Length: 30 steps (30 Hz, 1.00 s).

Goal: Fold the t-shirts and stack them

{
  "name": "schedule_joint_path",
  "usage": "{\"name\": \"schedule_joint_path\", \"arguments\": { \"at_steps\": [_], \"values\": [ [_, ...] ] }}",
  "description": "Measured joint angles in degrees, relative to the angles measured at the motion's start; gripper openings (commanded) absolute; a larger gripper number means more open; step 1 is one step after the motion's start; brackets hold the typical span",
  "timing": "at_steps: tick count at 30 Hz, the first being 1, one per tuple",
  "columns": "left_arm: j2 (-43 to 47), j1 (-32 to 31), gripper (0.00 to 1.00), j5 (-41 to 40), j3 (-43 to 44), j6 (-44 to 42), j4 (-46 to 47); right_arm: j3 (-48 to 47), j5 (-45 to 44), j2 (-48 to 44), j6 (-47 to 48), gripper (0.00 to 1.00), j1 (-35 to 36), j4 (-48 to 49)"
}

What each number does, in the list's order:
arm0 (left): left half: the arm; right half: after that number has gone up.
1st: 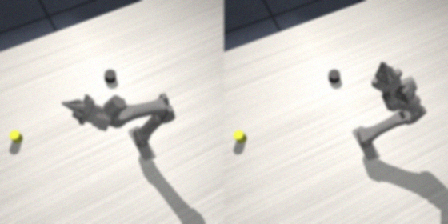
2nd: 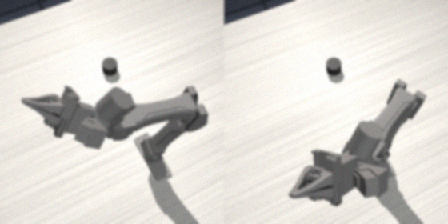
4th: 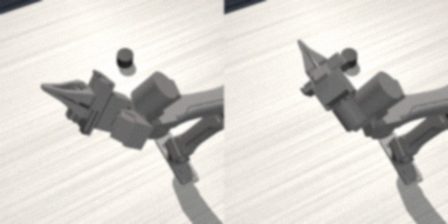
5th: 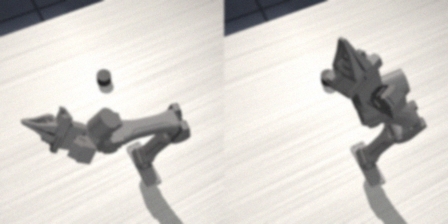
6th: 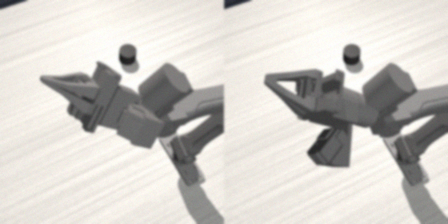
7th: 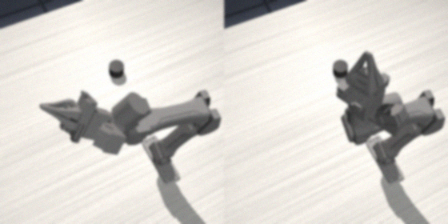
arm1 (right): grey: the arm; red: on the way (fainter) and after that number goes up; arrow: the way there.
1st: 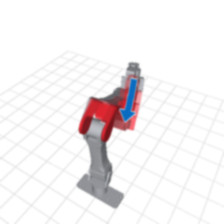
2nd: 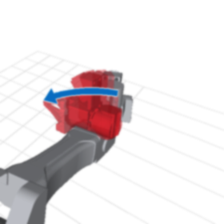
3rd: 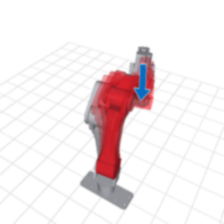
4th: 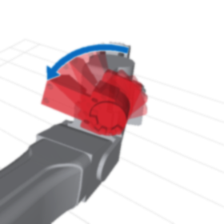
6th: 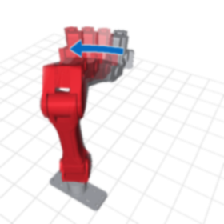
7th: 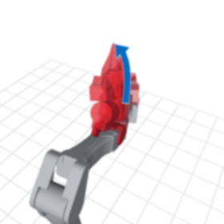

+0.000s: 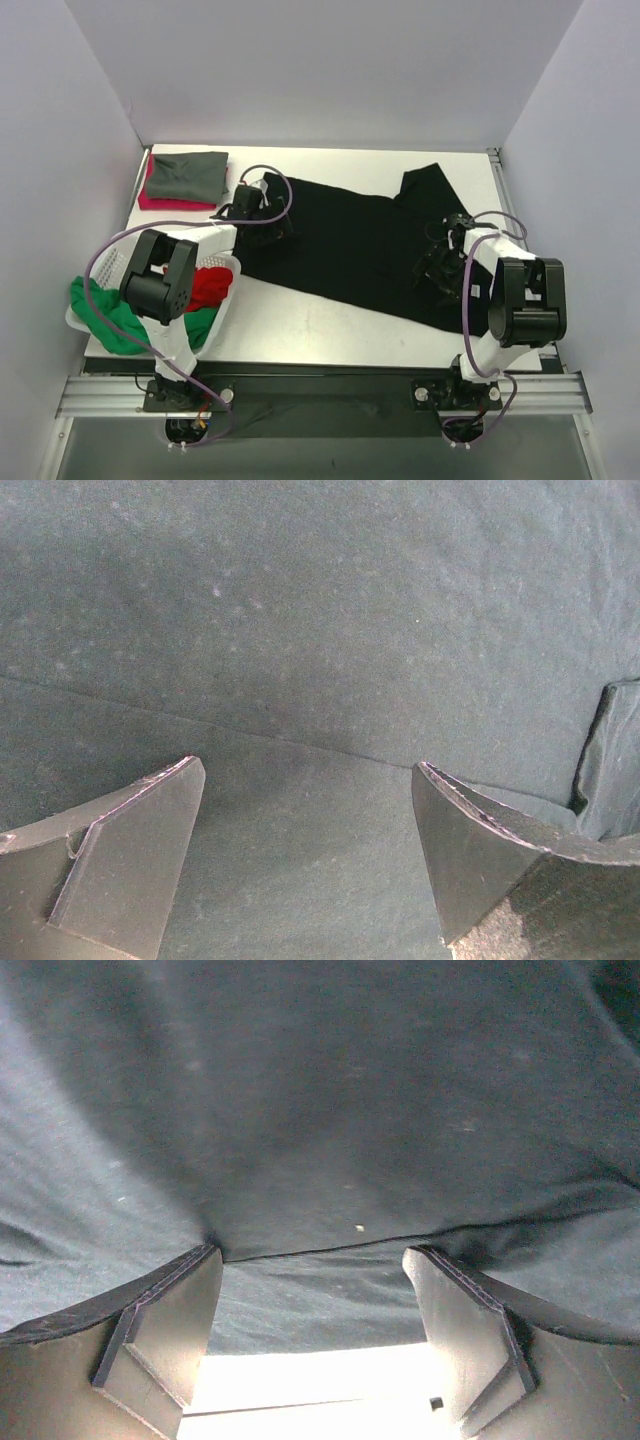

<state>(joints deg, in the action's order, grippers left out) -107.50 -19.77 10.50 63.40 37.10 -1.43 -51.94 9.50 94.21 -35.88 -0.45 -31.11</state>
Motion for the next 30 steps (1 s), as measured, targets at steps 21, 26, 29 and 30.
{"name": "schedule_joint_path", "arguments": {
  "at_steps": [21, 26, 29, 30],
  "values": [
    [10.97, -5.84, 0.97, -1.05, -9.86, -0.26, -8.5, 9.75, -3.34, -13.27, -3.45, 0.79, -5.25, -9.38],
    [13.2, -7.17, 0.97, -1.36, -11.3, -0.28, -11.39, 8.22, -3.41, -15.63, -3.56, 0.79, -5.25, -11.96],
    [13.86, -7.5, 0.97, -1.53, -11.21, -0.35, -13.79, 3.23, -3.85, -16.33, -2.78, 0.78, -5.25, -13.84],
    [14.05, -7.52, 0.97, -1.6, -10.99, -0.52, -14.93, 0.74, -4.07, -16.33, -2.12, 0.78, -5.25, -14.1]
  ]
}}
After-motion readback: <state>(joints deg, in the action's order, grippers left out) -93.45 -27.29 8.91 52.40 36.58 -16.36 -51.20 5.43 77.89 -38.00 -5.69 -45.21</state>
